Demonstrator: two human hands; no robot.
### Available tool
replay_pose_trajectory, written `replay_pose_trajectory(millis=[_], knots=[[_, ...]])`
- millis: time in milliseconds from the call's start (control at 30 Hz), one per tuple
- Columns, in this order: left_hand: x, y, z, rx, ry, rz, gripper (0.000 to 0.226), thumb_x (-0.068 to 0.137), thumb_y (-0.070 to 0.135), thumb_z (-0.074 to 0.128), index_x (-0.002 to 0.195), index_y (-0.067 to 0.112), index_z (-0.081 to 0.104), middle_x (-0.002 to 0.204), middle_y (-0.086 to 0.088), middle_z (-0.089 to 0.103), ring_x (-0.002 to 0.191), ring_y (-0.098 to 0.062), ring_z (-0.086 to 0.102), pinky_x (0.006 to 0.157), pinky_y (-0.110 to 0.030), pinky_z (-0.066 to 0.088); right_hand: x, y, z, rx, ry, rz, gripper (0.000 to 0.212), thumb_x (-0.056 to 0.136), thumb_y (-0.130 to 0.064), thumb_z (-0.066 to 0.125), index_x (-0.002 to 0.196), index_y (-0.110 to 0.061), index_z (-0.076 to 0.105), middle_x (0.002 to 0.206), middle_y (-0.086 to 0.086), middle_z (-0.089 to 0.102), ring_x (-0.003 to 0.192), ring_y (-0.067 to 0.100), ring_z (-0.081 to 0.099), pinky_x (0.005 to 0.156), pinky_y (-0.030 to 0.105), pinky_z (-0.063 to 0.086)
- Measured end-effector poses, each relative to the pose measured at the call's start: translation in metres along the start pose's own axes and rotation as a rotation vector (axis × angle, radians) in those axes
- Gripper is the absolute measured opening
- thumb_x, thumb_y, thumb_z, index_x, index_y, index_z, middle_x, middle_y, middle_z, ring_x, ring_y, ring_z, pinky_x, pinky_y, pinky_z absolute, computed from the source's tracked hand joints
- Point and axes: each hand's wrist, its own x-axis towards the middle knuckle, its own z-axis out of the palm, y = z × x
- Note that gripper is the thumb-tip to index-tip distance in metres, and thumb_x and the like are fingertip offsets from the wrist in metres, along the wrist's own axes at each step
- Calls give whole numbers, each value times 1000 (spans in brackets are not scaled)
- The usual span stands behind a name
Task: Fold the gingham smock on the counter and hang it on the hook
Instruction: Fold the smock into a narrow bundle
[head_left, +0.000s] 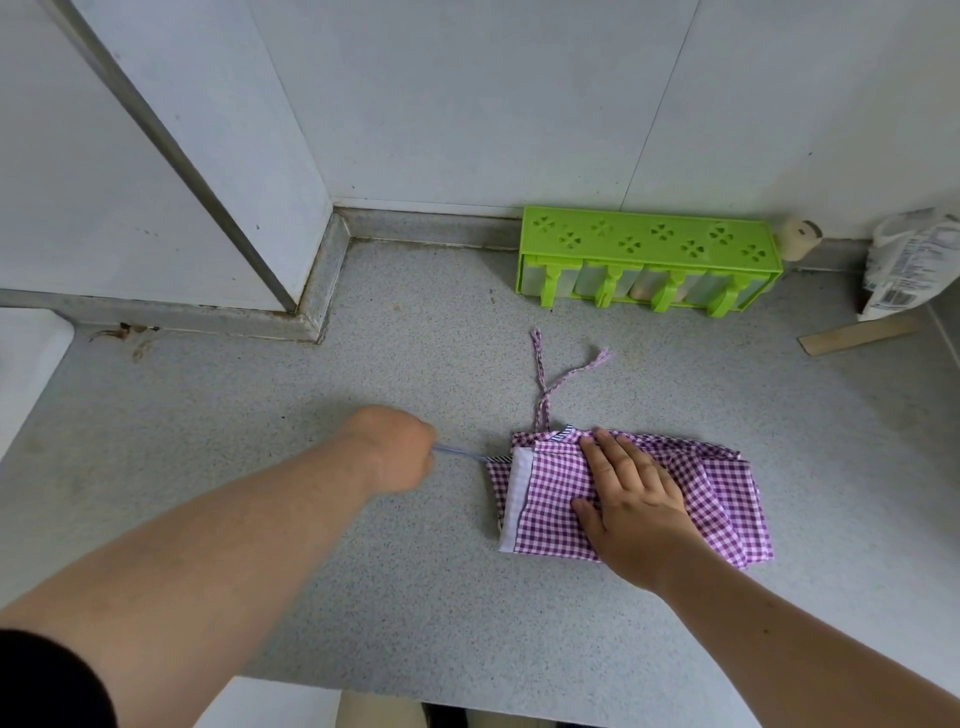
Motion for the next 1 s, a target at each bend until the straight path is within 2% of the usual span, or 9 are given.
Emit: replay_pose_trajectory(millis=[100,200,267,333,433,533,700,867,1000], knots=[[-6,12,-10,62,100,-14,46,102,49,38,131,18,56,125,-5,59,113,-22,57,96,-40,53,-1,-2,-4,12,-25,0,72,103,-63,14,160,-37,-21,172,-8,-17,158,18,-14,121,41,-11],[-14,46,-18,17,414,290,56,101,49,34,150,21,37,153,-7,39,141,-24,38,121,-49,37,-2,-2,-8,13,-46,-1,70,103,-63,14,158,-41,-24,171,-7,-19,158,19,-15,122,43,-9],[-16,80,-20,-73,447,460,62,106,48,36,162,23,23,170,-3,22,156,-23,21,130,-49,21,-1,-4,-10,11,-67,6,70,103,-63,14,159,-40,-22,171,-7,-21,158,20,-16,124,45,-7],[-14,115,-17,-159,402,428,68,108,40,39,168,22,12,177,0,8,161,-22,11,132,-45,12,-3,-3,-13,8,-79,12,71,104,-63,16,161,-38,-18,171,-6,-20,158,21,-15,125,45,-6],[-4,138,1,-185,365,293,74,107,33,38,169,18,2,178,-1,5,160,-23,13,131,-43,11,-4,-4,-14,42,-48,-7,73,103,-64,23,163,-37,-10,173,-7,-10,159,23,-4,126,45,1],[4,138,10,-153,374,244,77,105,32,39,169,18,-2,174,0,13,155,-22,20,129,-42,16,-2,2,-14,75,51,-20,68,104,-61,25,164,-37,1,170,-8,15,154,21,17,125,45,15],[9,140,15,-204,374,169,78,101,24,41,168,18,2,161,-1,27,145,-24,32,124,-41,25,7,19,-14,-9,271,39,51,106,-50,31,148,-30,50,141,-4,57,132,24,51,114,48,34],[13,143,21,-240,413,79,62,100,21,40,160,26,23,149,1,41,133,-23,41,116,-39,32,16,21,-7,17,323,36,36,107,-45,33,120,-30,63,116,-6,63,113,26,57,107,49,39],[15,142,26,-311,447,56,64,105,29,39,165,35,16,142,6,44,128,-20,42,116,-38,32,23,22,-12,41,277,10,32,108,-44,32,121,-32,59,119,-8,62,117,25,52,110,48,33]])
